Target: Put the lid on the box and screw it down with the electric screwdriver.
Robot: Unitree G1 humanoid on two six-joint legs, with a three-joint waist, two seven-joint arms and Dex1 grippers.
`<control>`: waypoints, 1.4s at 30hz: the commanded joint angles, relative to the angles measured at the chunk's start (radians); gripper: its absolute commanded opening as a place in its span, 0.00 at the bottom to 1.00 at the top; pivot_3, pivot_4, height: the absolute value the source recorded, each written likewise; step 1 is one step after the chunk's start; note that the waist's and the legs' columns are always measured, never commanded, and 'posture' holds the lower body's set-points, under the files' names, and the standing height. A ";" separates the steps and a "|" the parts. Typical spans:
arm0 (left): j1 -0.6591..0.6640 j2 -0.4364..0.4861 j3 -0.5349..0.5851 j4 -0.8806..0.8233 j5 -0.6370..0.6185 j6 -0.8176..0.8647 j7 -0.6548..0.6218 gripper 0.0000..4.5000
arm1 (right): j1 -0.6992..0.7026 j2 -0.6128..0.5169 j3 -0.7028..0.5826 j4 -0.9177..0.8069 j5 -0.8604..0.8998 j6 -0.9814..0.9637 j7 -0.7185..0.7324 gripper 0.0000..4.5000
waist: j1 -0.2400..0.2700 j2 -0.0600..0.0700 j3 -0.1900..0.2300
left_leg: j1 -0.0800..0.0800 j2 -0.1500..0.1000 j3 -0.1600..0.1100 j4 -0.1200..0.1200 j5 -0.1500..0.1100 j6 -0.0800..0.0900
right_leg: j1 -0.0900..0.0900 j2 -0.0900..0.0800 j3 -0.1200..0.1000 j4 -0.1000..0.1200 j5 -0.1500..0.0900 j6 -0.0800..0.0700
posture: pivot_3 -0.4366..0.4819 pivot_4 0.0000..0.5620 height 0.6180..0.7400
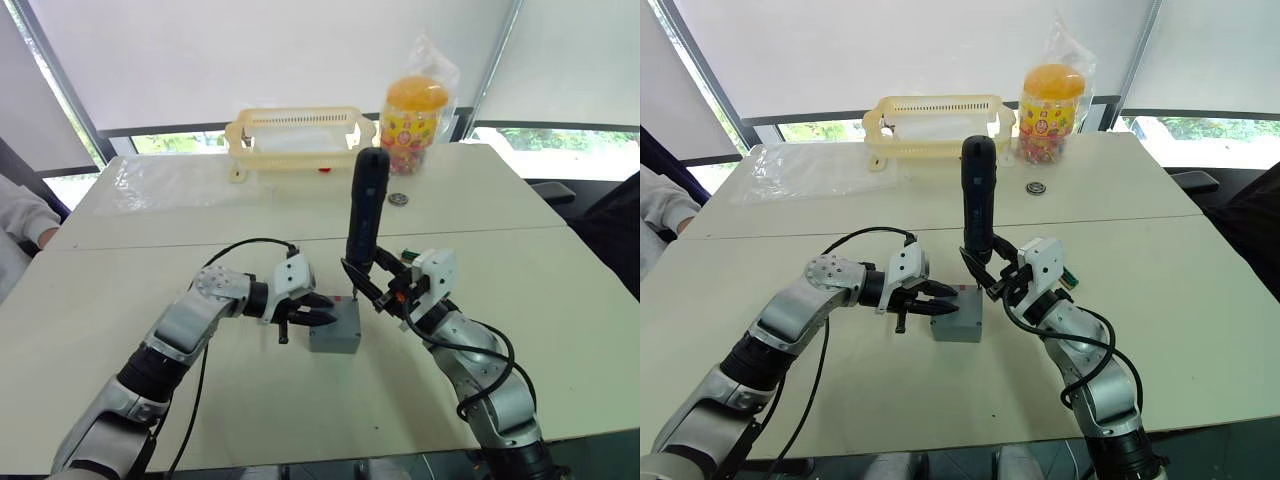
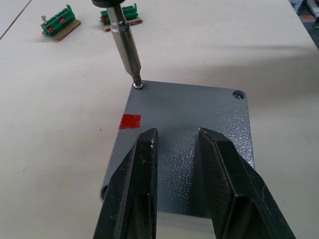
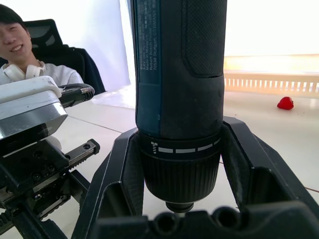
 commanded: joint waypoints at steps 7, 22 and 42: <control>0.028 0.003 -0.023 -0.009 0.023 0.014 0.003 0.28 | 0.039 -0.003 0.012 0.063 -0.005 0.054 0.004 0.39 | 0.000 -0.001 -0.004 | 0.000 0.000 -0.001 0.000 0.000 0.000 | 0.001 0.000 -0.001 0.000 0.000 -0.001 | 0.48 0.27 1.00; 0.024 -0.043 0.004 0.108 0.036 0.102 0.105 0.28 | 0.039 0.000 -0.002 0.038 -0.001 0.008 0.017 0.39 | 0.004 -0.003 -0.012 | 0.004 0.000 -0.003 -0.001 0.000 0.000 | 0.005 0.000 -0.002 -0.002 -0.003 -0.003 | 0.48 0.27 1.00; 0.046 -0.037 -0.070 0.153 0.116 0.105 0.141 0.28 | 0.111 0.001 0.022 0.019 -0.007 -0.032 0.043 0.39 | 0.001 -0.006 -0.027 | 0.018 0.000 -0.005 -0.015 -0.001 0.000 | 0.014 -0.002 -0.004 -0.006 -0.011 -0.007 | 0.48 0.27 1.00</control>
